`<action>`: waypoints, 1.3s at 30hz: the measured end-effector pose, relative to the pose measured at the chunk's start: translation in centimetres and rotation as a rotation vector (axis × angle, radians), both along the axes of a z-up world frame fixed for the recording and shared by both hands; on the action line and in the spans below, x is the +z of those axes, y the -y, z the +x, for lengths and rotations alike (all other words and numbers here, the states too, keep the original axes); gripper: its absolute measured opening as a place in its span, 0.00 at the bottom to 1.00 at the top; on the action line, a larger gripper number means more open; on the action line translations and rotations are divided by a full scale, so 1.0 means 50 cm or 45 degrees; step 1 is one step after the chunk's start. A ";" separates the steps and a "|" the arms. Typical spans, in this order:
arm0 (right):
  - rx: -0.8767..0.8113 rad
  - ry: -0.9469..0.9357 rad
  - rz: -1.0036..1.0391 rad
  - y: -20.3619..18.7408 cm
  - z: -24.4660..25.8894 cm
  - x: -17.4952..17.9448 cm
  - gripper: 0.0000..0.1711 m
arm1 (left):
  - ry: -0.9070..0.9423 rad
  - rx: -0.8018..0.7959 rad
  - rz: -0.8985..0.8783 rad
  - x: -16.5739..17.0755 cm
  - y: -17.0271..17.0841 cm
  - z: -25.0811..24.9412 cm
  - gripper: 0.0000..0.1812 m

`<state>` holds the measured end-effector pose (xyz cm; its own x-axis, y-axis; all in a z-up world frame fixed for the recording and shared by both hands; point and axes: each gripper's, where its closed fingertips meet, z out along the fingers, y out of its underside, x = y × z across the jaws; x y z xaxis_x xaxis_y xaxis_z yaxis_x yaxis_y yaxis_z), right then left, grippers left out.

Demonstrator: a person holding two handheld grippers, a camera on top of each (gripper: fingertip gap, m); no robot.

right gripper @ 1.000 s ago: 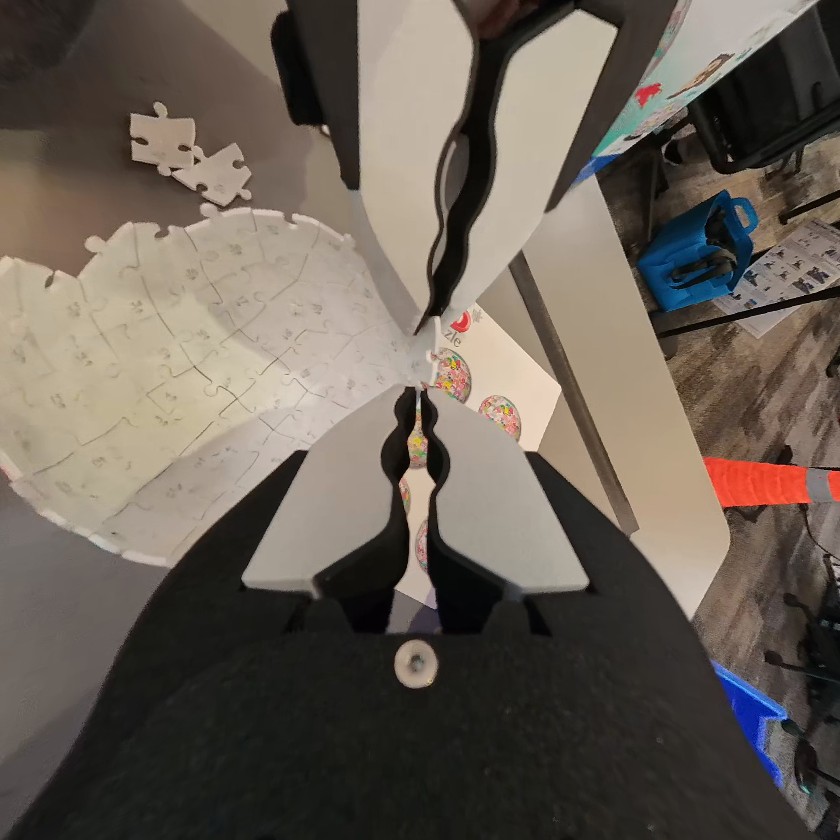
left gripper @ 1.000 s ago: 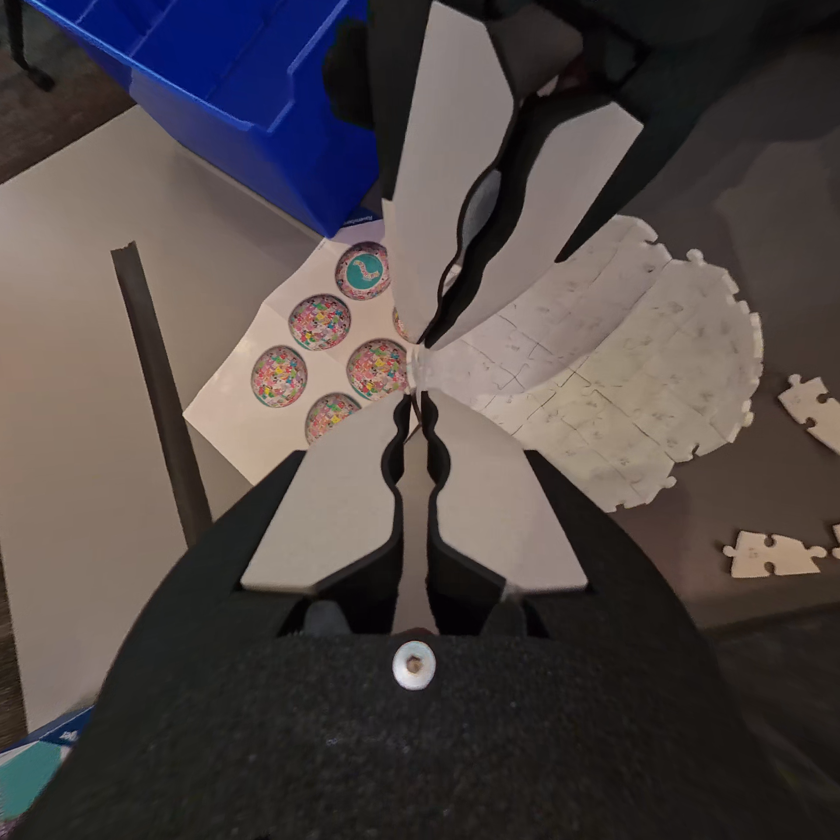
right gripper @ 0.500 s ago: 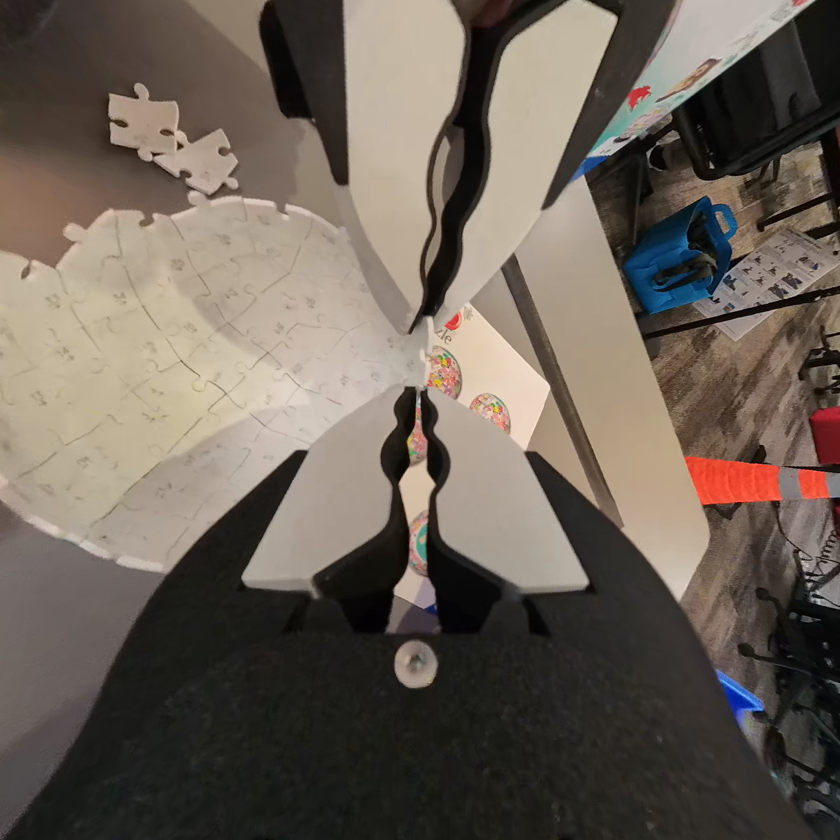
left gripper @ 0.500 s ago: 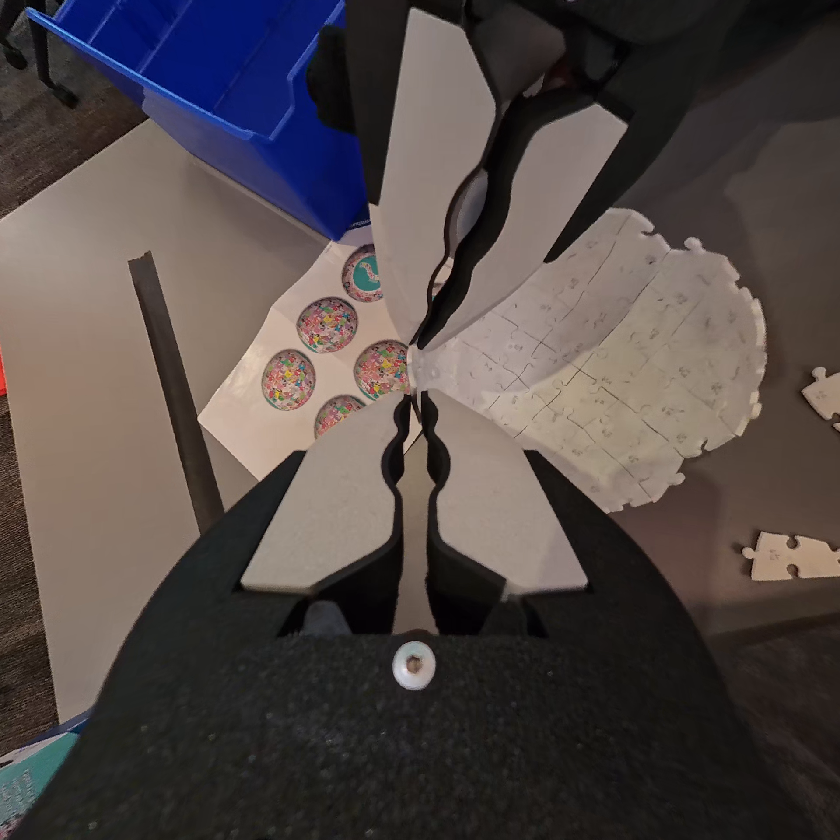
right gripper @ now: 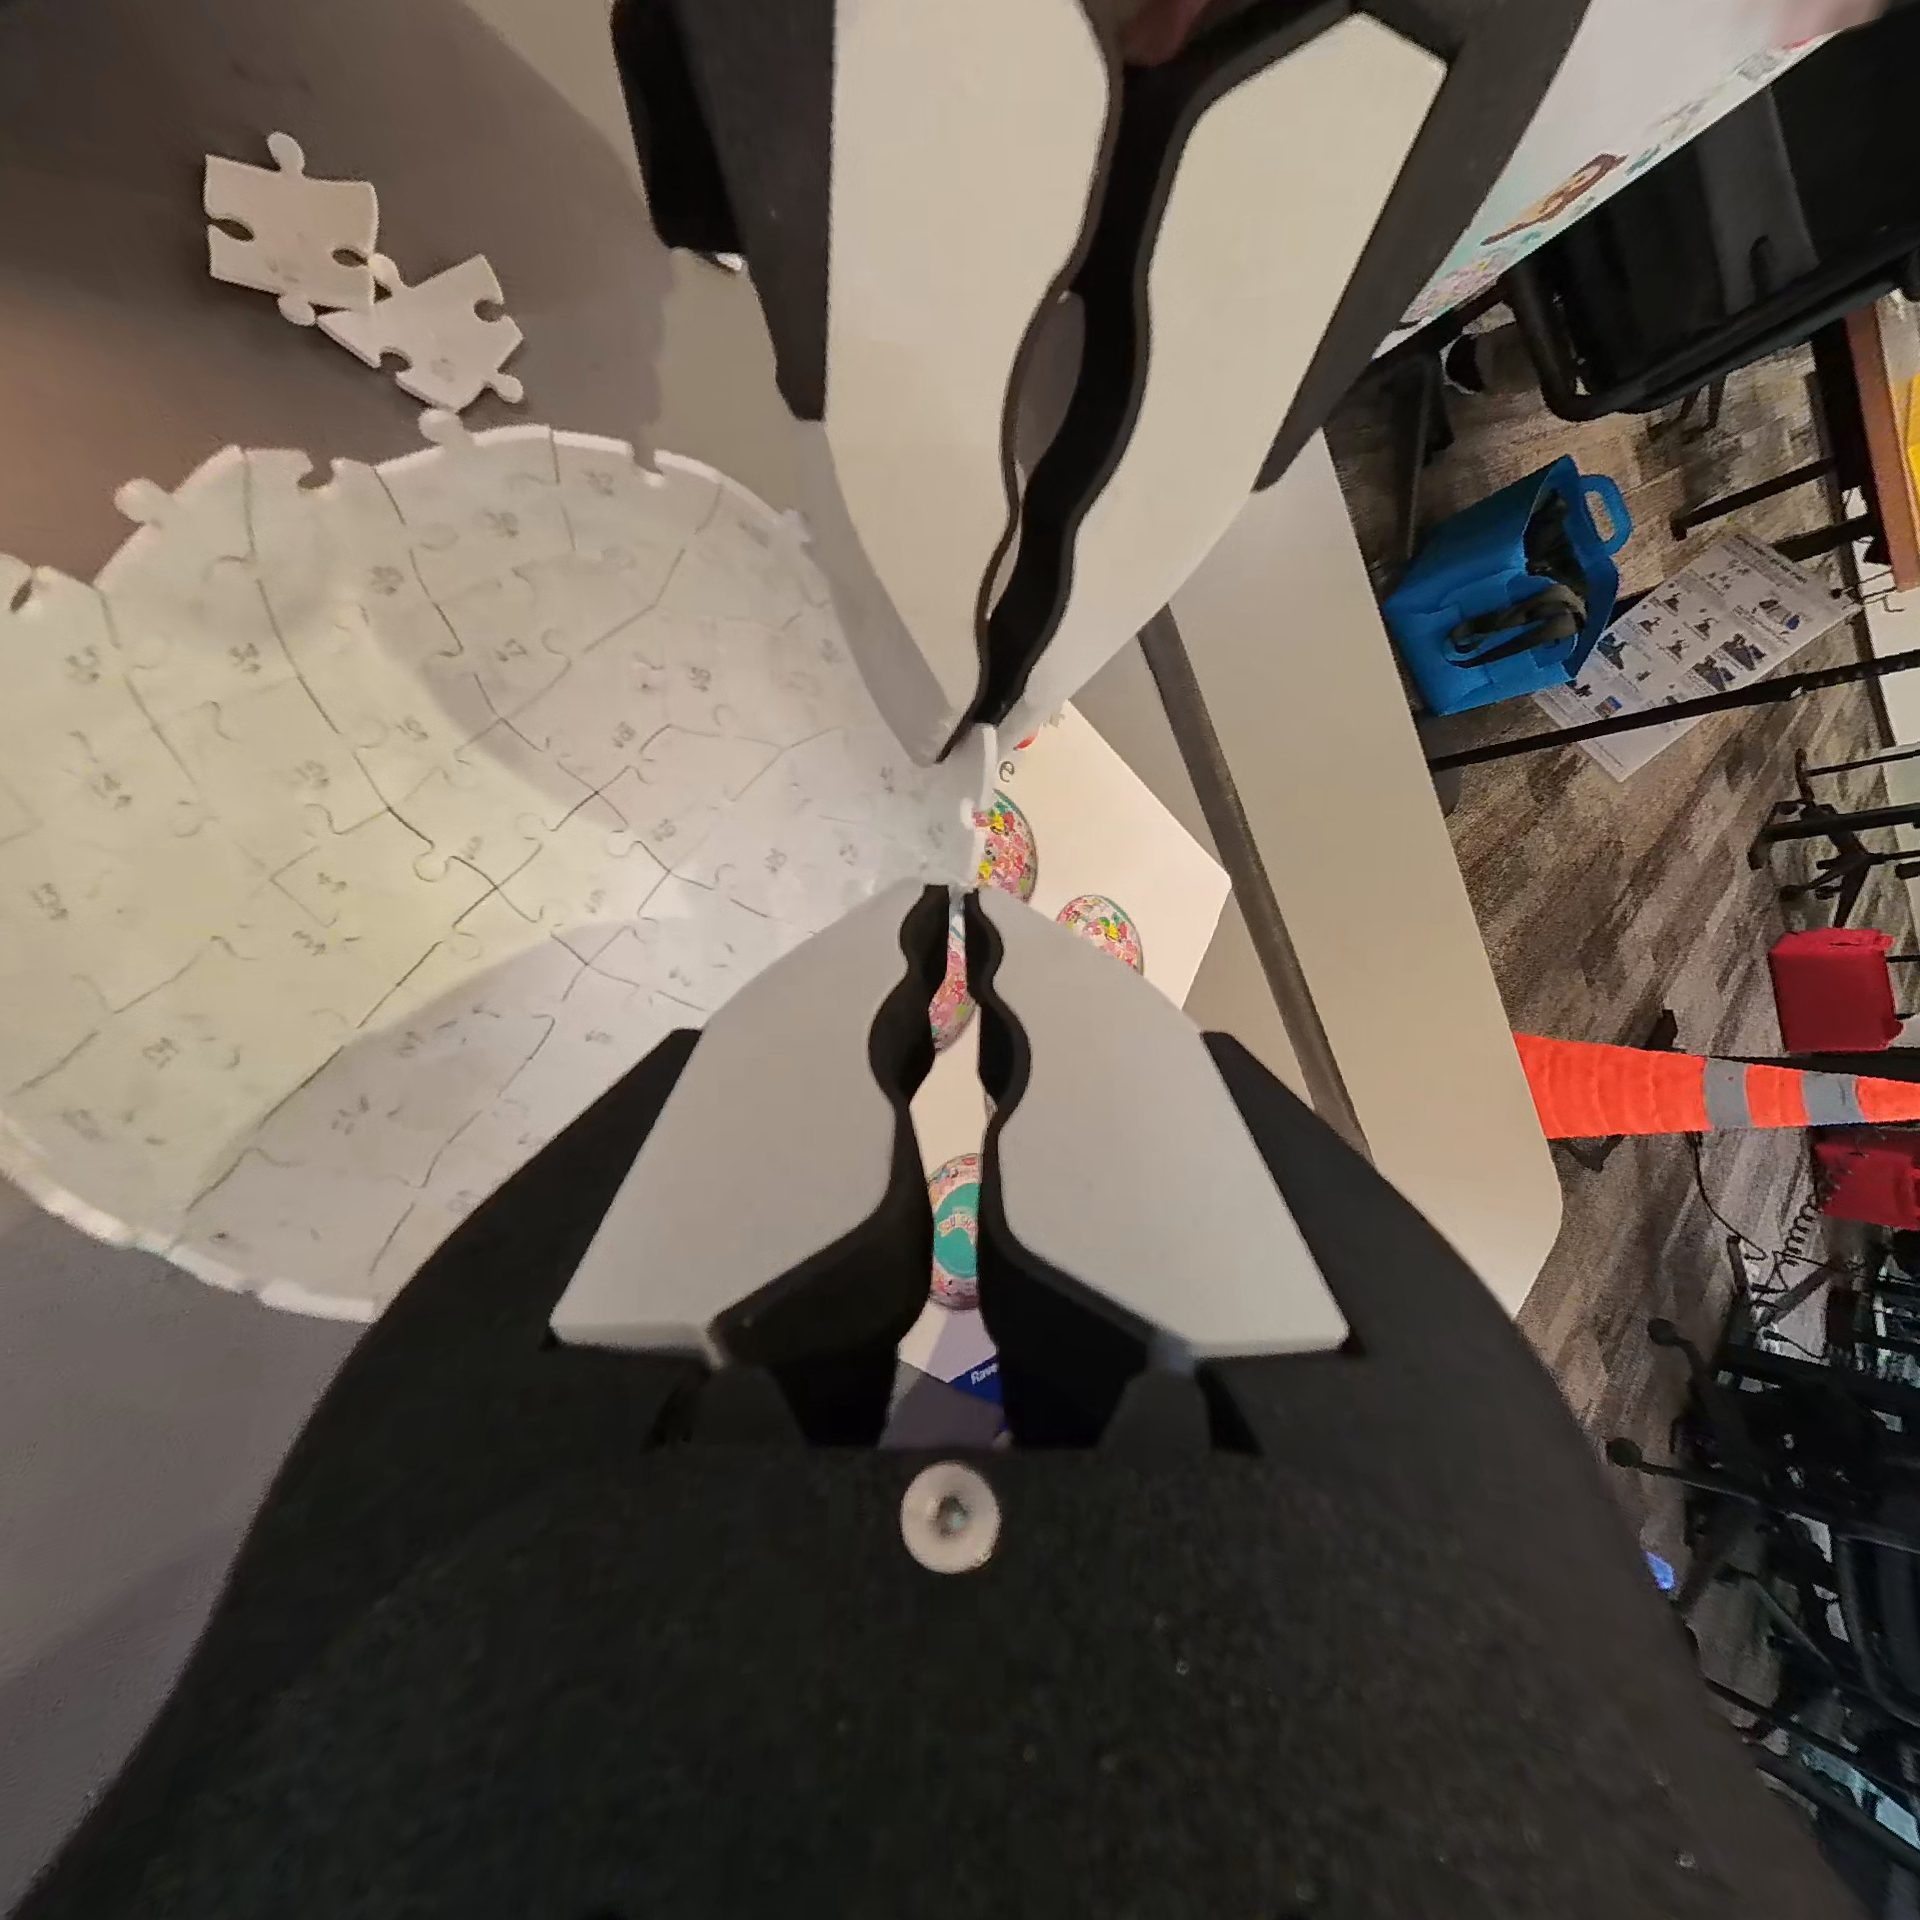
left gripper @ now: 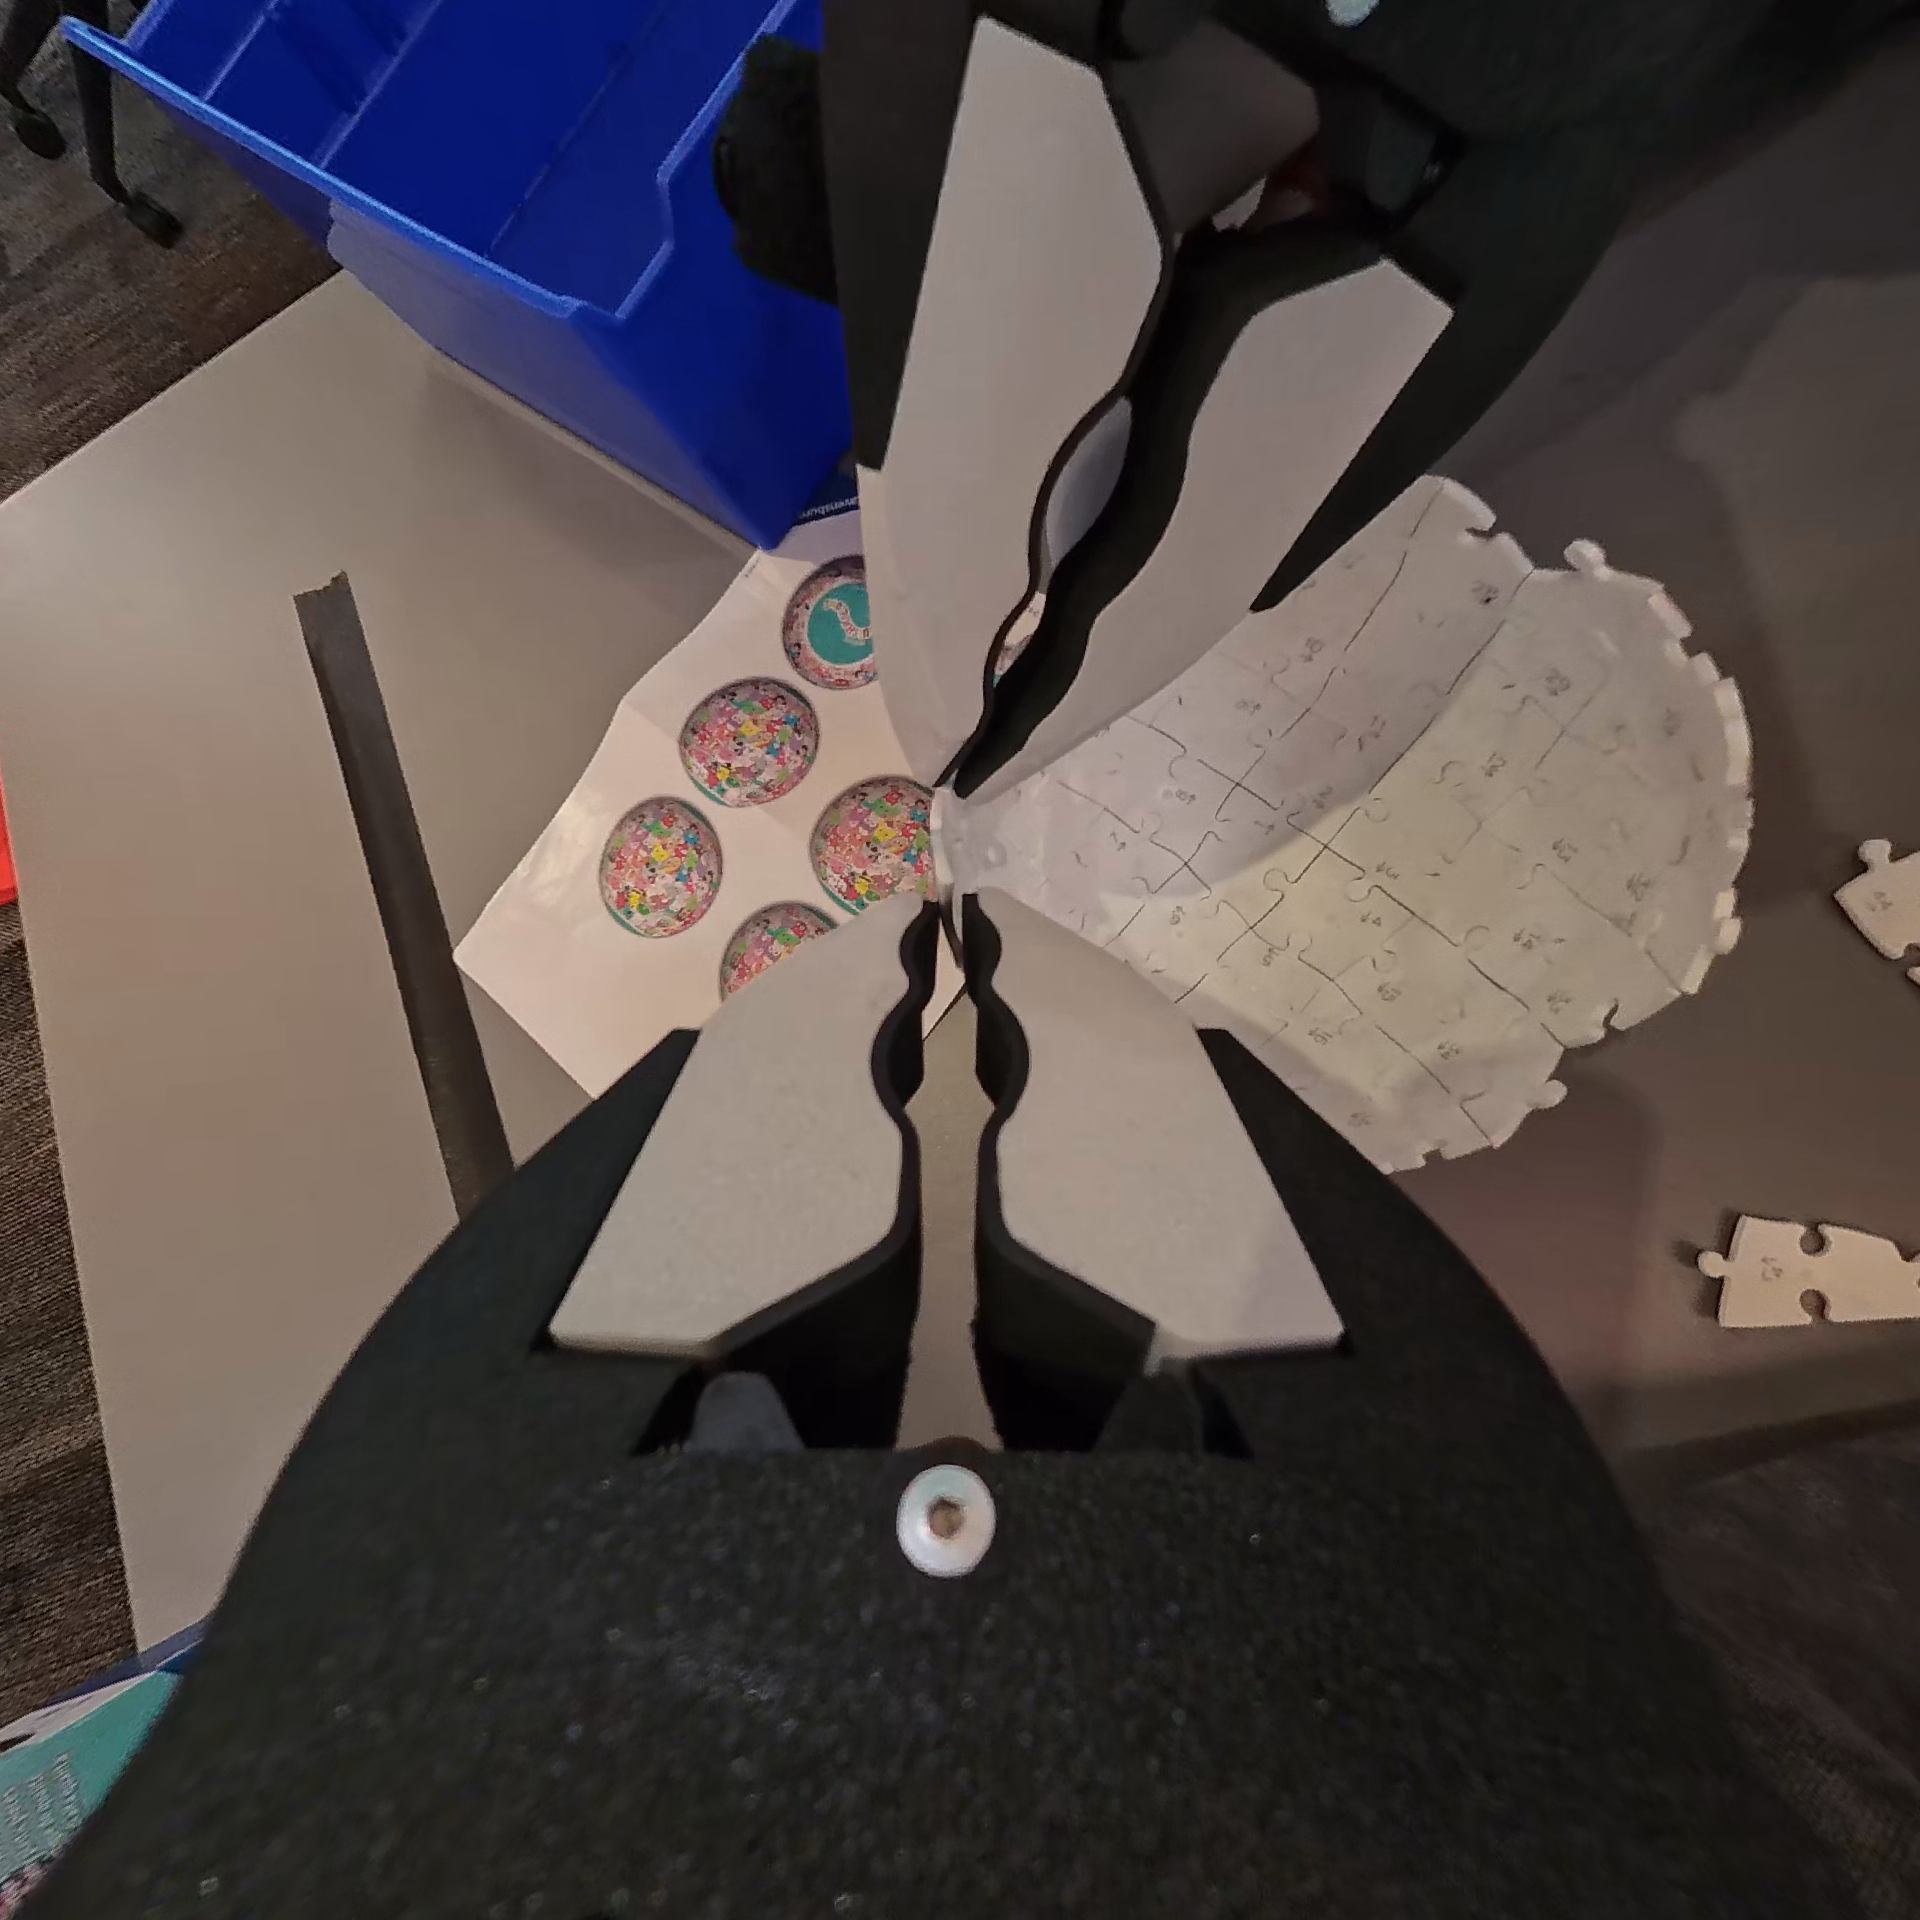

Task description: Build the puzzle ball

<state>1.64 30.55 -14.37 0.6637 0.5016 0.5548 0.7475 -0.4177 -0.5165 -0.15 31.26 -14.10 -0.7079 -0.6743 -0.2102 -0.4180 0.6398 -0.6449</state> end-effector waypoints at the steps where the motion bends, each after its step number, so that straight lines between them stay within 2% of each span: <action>1: 0.001 0.003 0.001 0.000 0.000 0.000 0.02 | -0.001 0.001 0.000 0.000 0.000 0.000 0.02; 8: 0.022 -0.033 -0.033 0.003 0.007 0.003 0.07 | -0.005 -0.002 -0.002 0.000 0.001 -0.001 0.02; 12: 0.049 -0.201 -0.177 0.006 0.002 -0.001 0.11 | -0.006 -0.003 0.001 0.001 0.002 -0.001 0.02; 16: 0.056 -0.349 -0.291 0.005 -0.009 -0.001 0.09 | -0.007 -0.002 0.000 0.001 0.001 -0.001 0.02; 22: 0.062 -0.279 -0.374 -0.001 -0.010 -0.020 0.07 | -0.007 -0.005 -0.014 0.001 0.002 0.000 0.02; 25: 0.072 -0.253 -0.370 -0.004 -0.012 -0.026 0.03 | -0.010 -0.006 -0.008 0.000 0.002 -0.001 0.02; 35: 0.061 -0.244 -0.376 -0.007 -0.014 -0.026 0.01 | -0.056 -0.015 -0.055 0.000 0.003 -0.015 0.04; 39: 0.074 -0.205 -0.376 -0.010 -0.016 -0.026 0.01 | -0.087 -0.002 -0.137 0.013 -0.011 -0.033 0.15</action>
<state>0.86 31.05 -15.66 0.6968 0.6644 0.2703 0.6930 -0.5263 -0.4927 -1.80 31.79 -13.46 -0.7193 -0.6891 -0.0880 -0.4621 0.5692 -0.6800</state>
